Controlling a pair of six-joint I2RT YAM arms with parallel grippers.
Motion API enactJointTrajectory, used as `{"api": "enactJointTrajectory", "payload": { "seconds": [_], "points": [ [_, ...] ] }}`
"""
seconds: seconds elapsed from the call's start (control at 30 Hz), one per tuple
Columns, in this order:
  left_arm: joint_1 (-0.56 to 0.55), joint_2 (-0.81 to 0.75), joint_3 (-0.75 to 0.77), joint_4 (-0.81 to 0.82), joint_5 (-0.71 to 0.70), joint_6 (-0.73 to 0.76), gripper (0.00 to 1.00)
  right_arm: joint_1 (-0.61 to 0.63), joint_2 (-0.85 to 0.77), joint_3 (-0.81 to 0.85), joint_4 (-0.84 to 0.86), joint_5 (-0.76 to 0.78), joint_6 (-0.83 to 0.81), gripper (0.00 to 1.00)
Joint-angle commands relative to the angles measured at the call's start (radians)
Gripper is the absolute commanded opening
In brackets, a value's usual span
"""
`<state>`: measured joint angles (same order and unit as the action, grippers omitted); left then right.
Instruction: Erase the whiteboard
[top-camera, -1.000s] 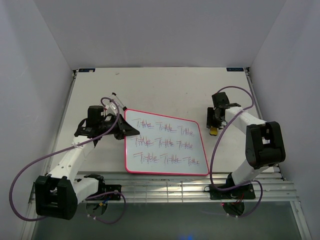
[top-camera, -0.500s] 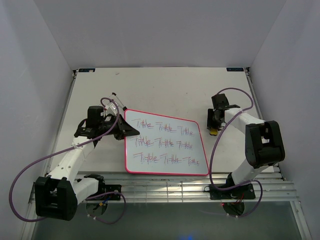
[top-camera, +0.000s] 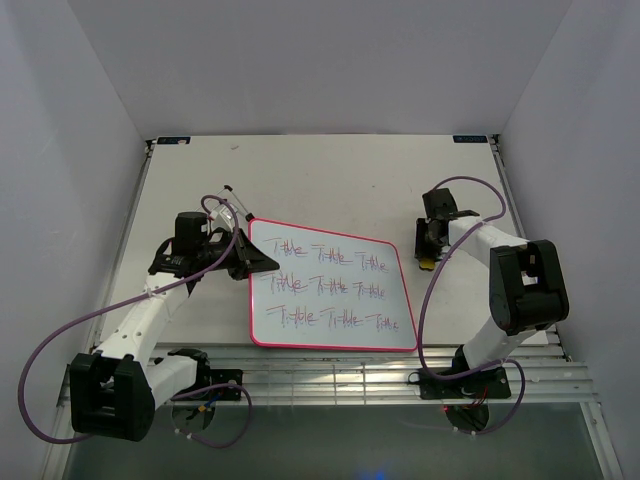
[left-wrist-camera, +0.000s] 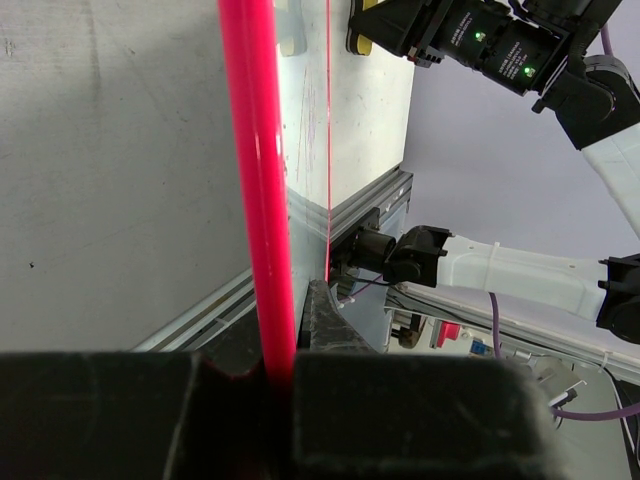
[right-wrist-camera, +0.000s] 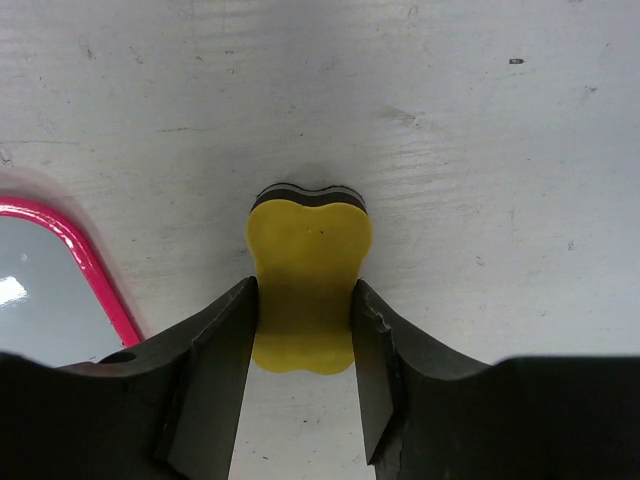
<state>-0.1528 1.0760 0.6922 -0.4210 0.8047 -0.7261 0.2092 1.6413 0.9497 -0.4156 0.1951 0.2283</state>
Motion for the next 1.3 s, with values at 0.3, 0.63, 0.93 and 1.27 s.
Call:
{"api": "enactJointTrajectory", "payload": {
  "seconds": [0.3,0.63,0.93,1.27],
  "points": [
    [-0.022,-0.007,-0.039,0.011,-0.323,0.3,0.0,-0.004,-0.021,-0.014,0.023,0.012,-0.001,0.5],
    [-0.028,0.005,-0.039,0.014,-0.309,0.303,0.0,-0.005,-0.041,-0.022,0.028,0.021,0.0,0.51],
    [-0.031,0.007,-0.04,0.013,-0.309,0.304,0.0,-0.01,-0.028,-0.011,0.031,0.015,-0.001,0.51],
    [-0.033,0.015,-0.039,0.013,-0.305,0.306,0.0,-0.013,-0.046,-0.011,0.034,0.018,-0.004,0.51]
  ]
}}
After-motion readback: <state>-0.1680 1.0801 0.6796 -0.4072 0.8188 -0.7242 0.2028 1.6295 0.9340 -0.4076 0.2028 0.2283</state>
